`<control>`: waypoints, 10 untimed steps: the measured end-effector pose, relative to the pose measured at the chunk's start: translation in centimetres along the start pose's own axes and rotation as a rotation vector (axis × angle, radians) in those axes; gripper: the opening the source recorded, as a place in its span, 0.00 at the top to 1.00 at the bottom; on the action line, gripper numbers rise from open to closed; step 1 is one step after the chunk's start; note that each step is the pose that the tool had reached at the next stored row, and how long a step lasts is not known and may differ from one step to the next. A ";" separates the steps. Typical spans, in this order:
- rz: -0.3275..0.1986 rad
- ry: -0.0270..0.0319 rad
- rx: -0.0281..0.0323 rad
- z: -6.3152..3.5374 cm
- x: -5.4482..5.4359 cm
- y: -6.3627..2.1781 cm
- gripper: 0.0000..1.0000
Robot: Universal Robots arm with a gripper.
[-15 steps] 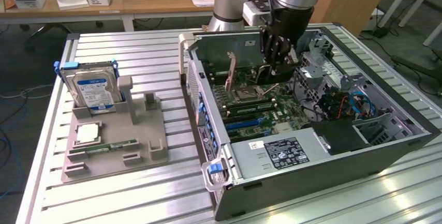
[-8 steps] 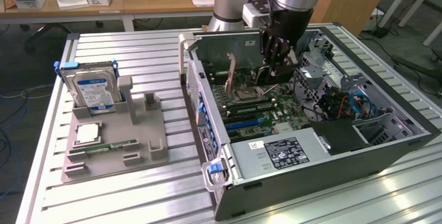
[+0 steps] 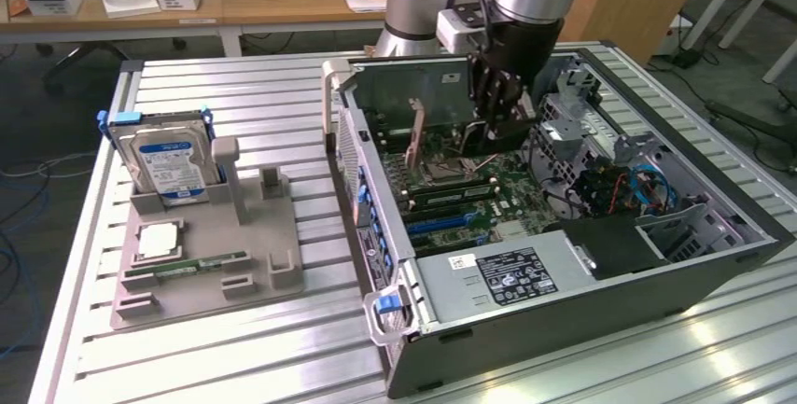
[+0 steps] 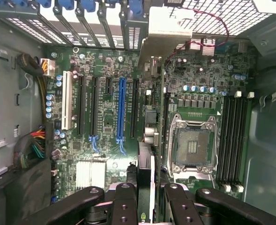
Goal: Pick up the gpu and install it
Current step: 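Insert the gpu into the slot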
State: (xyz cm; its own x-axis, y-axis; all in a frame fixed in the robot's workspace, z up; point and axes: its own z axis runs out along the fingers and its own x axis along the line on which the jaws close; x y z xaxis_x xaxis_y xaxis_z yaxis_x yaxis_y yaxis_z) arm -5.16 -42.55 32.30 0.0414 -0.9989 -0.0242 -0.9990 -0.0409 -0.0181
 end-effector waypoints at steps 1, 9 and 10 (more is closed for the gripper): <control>0.000 0.0000 0.0000 0.04 0.0 0.00 0.73; 0.000 0.0000 0.0000 0.38 0.0 0.01 0.73; 0.000 0.0000 0.0001 0.42 0.0 0.01 0.73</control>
State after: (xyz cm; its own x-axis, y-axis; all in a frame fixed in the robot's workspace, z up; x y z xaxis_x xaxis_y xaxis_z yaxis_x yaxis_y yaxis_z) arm -5.16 -42.55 31.88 0.0413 -0.9989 -0.0242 -0.9990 -0.0409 -0.0181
